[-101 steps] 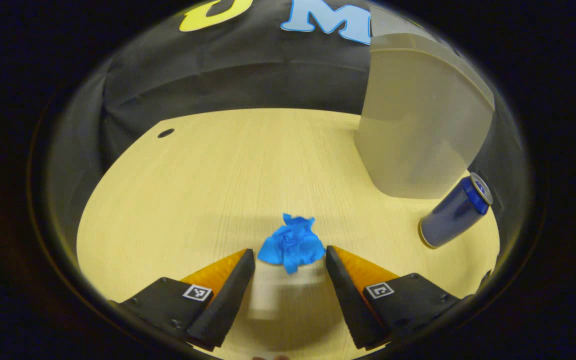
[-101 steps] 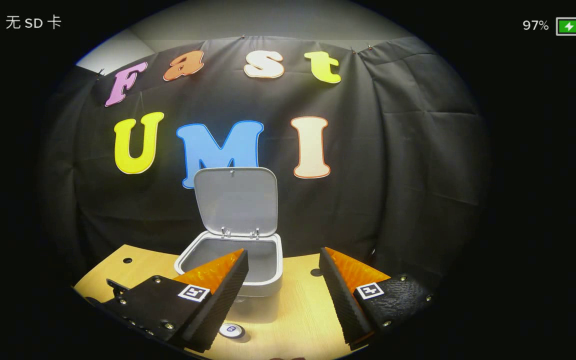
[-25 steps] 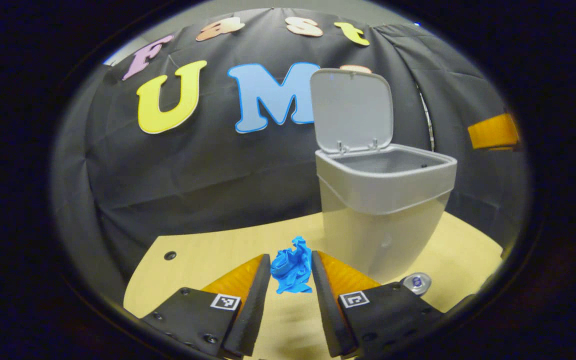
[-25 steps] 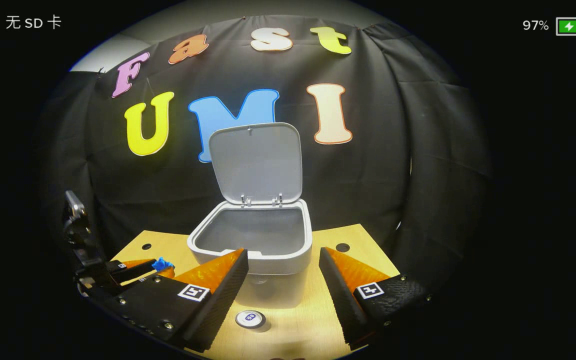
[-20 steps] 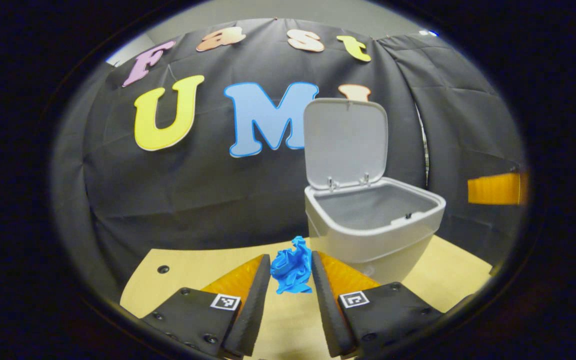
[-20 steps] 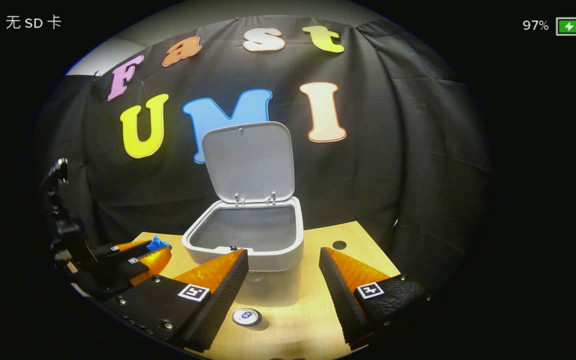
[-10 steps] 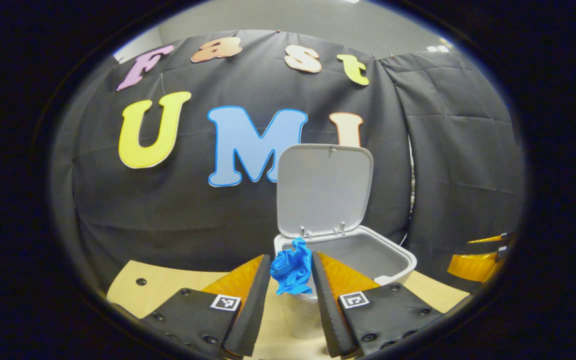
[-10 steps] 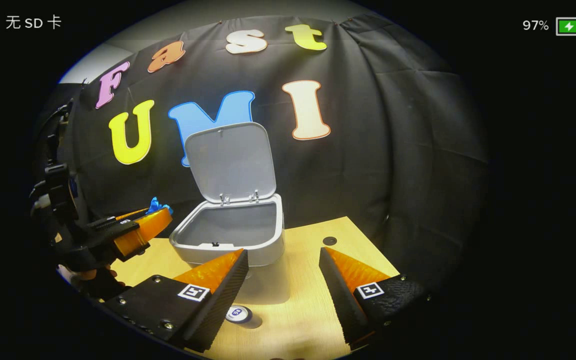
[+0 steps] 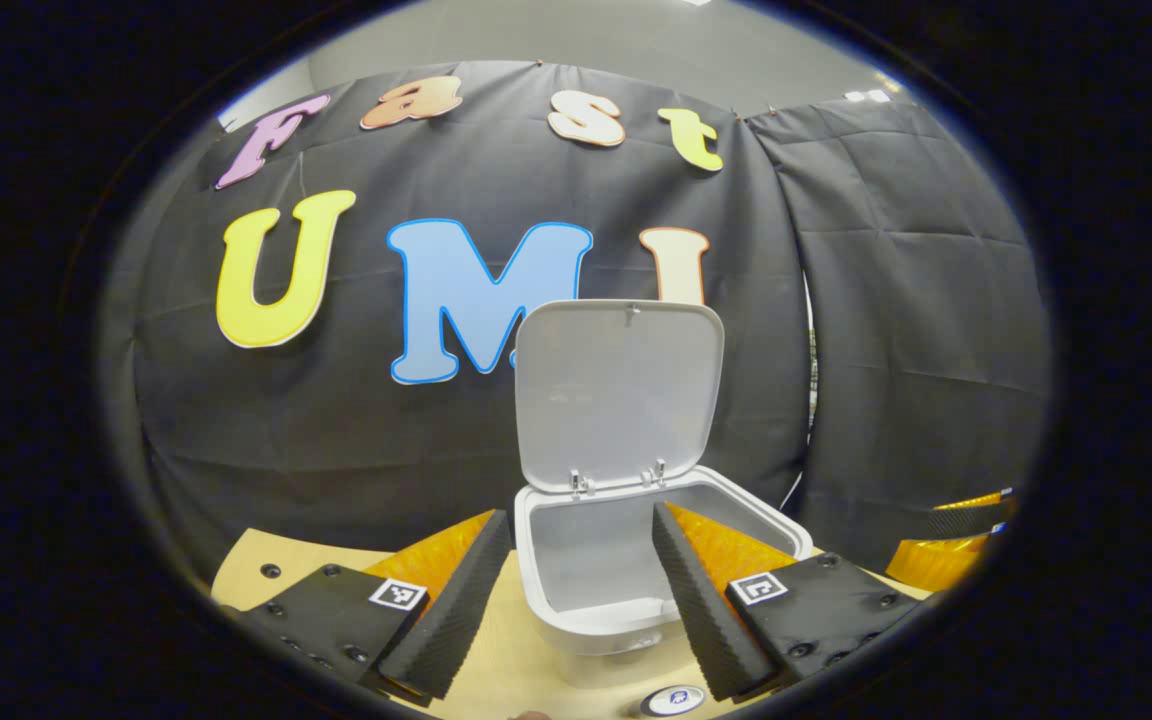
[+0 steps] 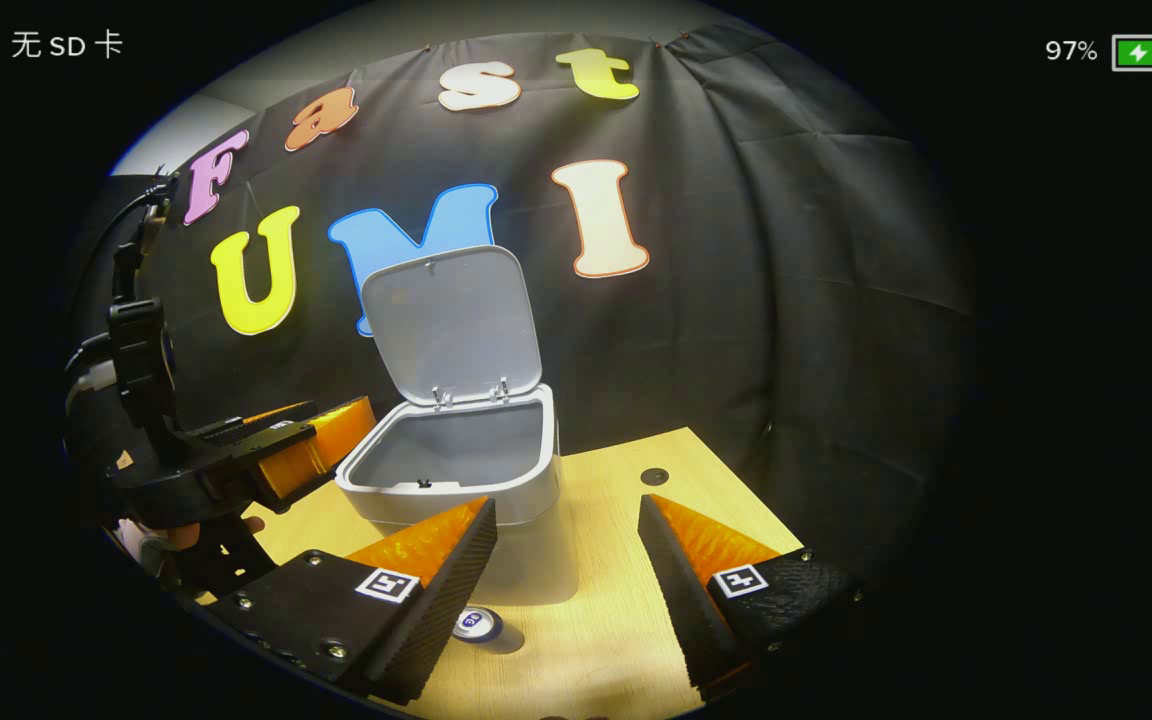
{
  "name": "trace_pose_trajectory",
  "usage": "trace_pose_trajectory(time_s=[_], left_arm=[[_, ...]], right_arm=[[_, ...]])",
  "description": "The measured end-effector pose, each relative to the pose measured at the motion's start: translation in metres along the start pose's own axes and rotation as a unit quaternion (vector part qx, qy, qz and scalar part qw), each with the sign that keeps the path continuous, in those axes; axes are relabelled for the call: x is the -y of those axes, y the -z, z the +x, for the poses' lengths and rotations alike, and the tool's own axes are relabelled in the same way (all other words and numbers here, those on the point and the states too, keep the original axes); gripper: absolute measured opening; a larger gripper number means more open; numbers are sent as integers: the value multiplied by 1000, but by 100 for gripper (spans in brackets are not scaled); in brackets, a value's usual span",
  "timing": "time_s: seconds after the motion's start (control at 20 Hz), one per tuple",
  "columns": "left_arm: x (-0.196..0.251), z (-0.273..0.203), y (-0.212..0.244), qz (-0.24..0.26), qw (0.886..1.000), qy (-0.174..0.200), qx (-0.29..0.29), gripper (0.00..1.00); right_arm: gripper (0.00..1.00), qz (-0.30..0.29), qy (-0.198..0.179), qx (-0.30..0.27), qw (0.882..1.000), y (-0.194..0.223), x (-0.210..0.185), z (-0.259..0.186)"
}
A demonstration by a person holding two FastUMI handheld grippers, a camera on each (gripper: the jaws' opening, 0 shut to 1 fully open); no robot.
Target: Press the lid of the desktop garbage bin to open it, pick up the crumpled paper on the desktop and throw it into the bin, then pick up the pop can on the desktop and drop it into the bin, and finally close the garbage bin lid.
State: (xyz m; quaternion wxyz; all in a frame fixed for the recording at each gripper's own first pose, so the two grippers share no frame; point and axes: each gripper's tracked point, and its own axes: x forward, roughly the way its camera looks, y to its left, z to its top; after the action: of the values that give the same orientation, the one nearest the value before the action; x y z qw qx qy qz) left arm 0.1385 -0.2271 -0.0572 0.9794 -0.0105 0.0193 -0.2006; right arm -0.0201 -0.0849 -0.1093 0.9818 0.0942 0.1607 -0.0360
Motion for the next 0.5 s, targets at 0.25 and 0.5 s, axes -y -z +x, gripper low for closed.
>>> trace_pose_trajectory(time_s=[0.25,0.5], left_arm=[[-20,-10,2,-5,1000,-17,-3,96],[-51,-24,5,-8,999,-43,-8,96]], right_arm=[[91,0,-8,-9,1000,7,-10,1],[92,-6,-26,-25,999,25,-29,5]])
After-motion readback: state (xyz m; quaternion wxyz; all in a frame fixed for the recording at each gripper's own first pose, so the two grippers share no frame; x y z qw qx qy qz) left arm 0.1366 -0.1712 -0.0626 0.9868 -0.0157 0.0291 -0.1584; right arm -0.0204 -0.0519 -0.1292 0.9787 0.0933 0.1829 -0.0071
